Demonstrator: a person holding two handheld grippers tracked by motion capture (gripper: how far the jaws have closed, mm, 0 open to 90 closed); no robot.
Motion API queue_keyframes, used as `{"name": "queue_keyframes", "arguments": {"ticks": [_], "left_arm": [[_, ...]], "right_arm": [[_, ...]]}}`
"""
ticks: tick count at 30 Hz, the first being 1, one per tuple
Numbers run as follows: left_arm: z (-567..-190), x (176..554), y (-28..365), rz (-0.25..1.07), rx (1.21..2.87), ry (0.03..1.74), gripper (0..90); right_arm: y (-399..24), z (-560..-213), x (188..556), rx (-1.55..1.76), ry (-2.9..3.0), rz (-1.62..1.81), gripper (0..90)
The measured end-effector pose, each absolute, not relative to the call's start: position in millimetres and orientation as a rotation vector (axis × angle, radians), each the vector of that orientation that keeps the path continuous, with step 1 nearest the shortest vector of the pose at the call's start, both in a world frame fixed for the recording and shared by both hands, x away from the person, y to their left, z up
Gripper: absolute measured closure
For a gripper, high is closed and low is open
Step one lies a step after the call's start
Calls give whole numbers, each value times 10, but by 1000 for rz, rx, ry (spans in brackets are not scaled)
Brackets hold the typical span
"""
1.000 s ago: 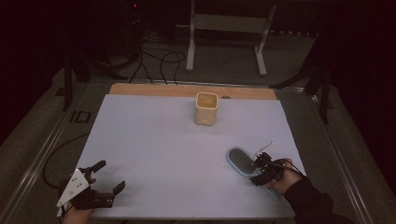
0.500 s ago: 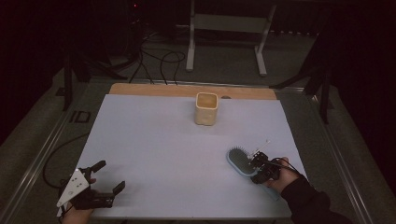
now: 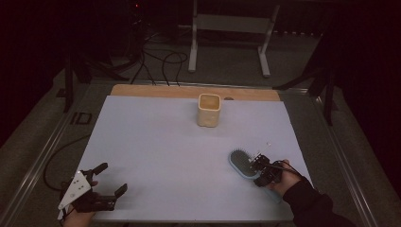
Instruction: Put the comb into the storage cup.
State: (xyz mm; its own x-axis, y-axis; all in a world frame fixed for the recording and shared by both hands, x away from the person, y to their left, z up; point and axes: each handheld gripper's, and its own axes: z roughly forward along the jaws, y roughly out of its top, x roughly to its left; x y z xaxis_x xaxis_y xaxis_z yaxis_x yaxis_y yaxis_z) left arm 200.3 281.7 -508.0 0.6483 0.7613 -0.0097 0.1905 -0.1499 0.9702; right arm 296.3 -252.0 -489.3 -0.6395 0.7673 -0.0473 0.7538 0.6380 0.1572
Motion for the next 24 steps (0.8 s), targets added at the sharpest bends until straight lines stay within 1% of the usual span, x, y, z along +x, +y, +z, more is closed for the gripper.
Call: {"name": "queue_keyframes", "arguments": {"ticks": [5,11,24], "left_arm": [[-5079,2002,2821,601,1682,787,0],[-5082,2009,2812,601,1684,789,0],[-5080,2003,2817,601,1684,786,0]], "right_arm": [[-2521,-4895,2939,1263,2726,199,701],[-2588,-4885,2891,1277,2701,366,702],[-2510,-4755,2897,1266,2672,519,701]]}}
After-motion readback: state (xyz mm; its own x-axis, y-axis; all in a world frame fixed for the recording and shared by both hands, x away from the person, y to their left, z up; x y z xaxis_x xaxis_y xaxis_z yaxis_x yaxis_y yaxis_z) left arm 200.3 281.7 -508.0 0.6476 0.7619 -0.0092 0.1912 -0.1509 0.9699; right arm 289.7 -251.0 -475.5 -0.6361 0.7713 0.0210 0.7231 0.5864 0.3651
